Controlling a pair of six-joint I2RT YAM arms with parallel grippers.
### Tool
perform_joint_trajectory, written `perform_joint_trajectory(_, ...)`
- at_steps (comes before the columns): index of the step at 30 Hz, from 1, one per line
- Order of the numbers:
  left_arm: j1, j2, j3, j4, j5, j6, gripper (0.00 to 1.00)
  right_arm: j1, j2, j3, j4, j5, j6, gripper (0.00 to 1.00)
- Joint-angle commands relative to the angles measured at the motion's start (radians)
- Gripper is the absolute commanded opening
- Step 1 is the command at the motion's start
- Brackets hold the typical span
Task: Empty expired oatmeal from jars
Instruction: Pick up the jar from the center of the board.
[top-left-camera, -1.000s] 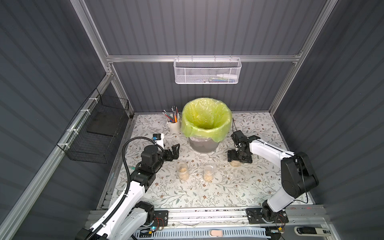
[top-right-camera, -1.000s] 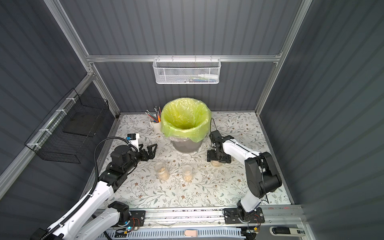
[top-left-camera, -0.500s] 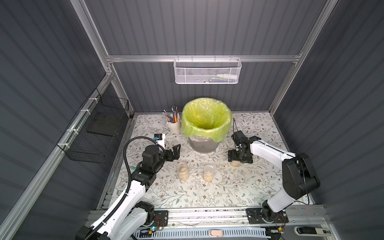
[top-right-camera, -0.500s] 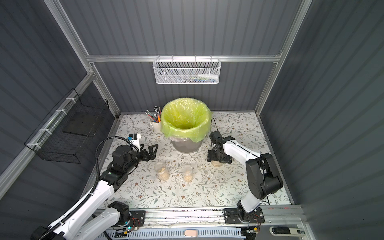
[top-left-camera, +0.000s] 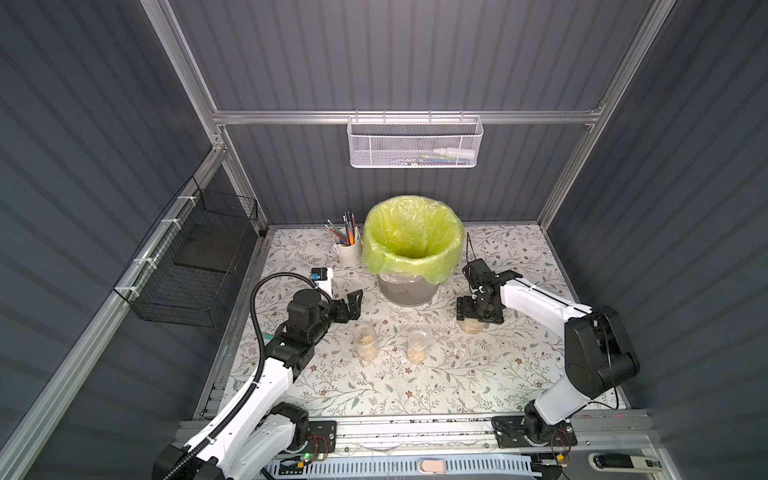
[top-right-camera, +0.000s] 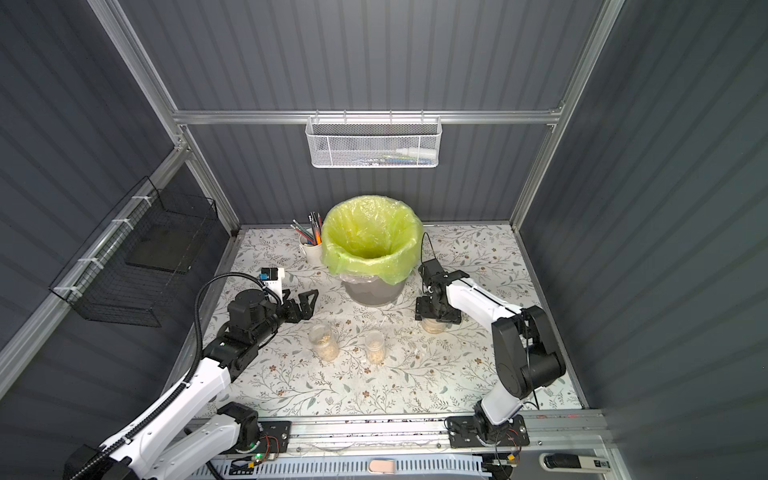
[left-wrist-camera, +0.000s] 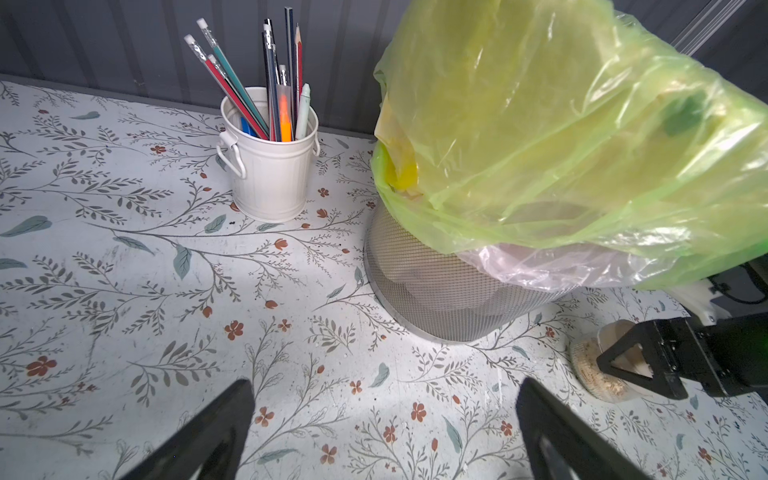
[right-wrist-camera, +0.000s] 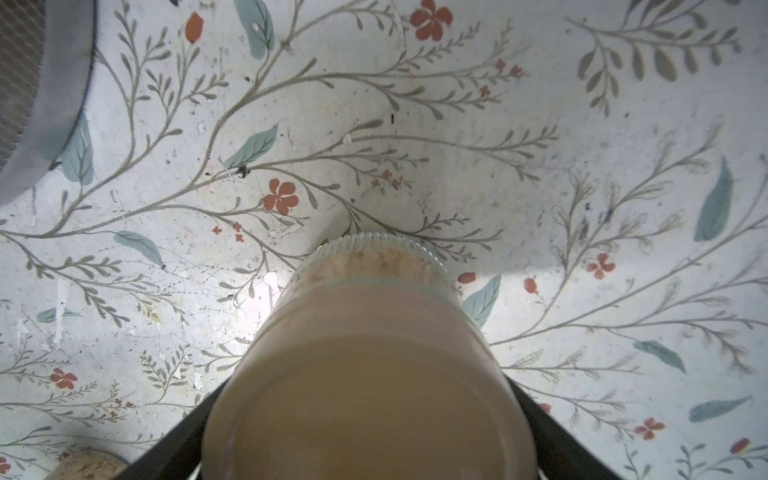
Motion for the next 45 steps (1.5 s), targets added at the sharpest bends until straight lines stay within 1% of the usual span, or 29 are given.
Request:
perform_joint_trajectory(1, -0.007, 0.013, -0.003, 0.017, 0.0, 0.024, 1.0, 0.005, -0.003, -0.018, -0.014, 0.012, 0.014, 0.9)
perform_joint_trajectory(3, -0.01, 0.019, -0.002, 0.02, 0.001, 0.025, 1.0, 0.004, -0.002, -0.019, -0.013, 0.016, 0.015, 0.9)
perform_joint_trajectory(6, -0.016, 0.021, 0.002, 0.019, 0.0, 0.03, 1.0, 0.004, -0.005, -0.019, -0.005, 0.017, 0.016, 0.87)
perform_joint_trajectory(9, -0.024, 0.019, 0.008, 0.012, 0.0, 0.039, 1.0, 0.004, -0.003, -0.012, -0.01, 0.015, 0.014, 0.81)
perform_joint_trajectory(13, -0.042, 0.005, 0.008, 0.016, 0.006, 0.061, 1.0, 0.002, -0.022, -0.014, -0.01, 0.013, 0.013, 0.76)
perform_joint_trajectory(15, -0.052, -0.02, -0.011, 0.051, 0.021, 0.087, 1.0, 0.001, -0.037, -0.016, -0.011, -0.002, 0.008, 0.71)
perform_joint_trajectory(17, -0.063, -0.054, -0.049, 0.109, 0.045, 0.113, 1.0, -0.002, -0.056, -0.017, -0.01, -0.014, 0.007, 0.7)
perform_joint_trajectory(19, -0.069, -0.079, -0.07, 0.144, 0.043, 0.127, 1.0, -0.007, -0.071, -0.013, -0.017, -0.014, 0.008, 0.7)
perform_joint_trajectory(21, -0.071, -0.076, -0.066, 0.144, 0.049, 0.14, 1.0, -0.017, -0.086, -0.011, -0.02, -0.022, 0.007, 0.68)
perform_joint_trajectory(25, -0.085, -0.049, -0.054, 0.164, 0.105, 0.163, 1.0, -0.035, -0.106, -0.013, -0.025, -0.034, 0.004, 0.67)
perform_joint_trajectory(27, -0.12, -0.049, -0.054, 0.191, 0.128, 0.201, 1.0, -0.047, -0.116, -0.014, -0.031, -0.048, 0.0, 0.67)
perform_joint_trajectory(30, -0.195, -0.047, -0.051, 0.229, 0.086, 0.255, 1.0, -0.07, -0.151, -0.026, -0.037, -0.081, -0.006, 0.66)
perform_joint_trajectory(31, -0.209, -0.036, -0.039, 0.225, 0.089, 0.264, 1.0, -0.077, -0.164, -0.029, -0.04, -0.09, -0.009, 0.67)
perform_joint_trajectory(34, -0.247, 0.017, 0.006, 0.209, 0.099, 0.29, 1.0, -0.108, -0.207, -0.037, -0.061, -0.119, -0.02, 0.67)
perform_joint_trajectory(41, -0.387, 0.113, 0.074, 0.236, 0.143, 0.38, 1.0, -0.195, -0.329, -0.056, -0.144, -0.158, -0.051, 0.67)
perform_joint_trajectory(45, -0.461, 0.183, 0.149, 0.193, 0.153, 0.415, 1.0, -0.245, -0.393, -0.057, -0.186, -0.186, -0.068, 0.67)
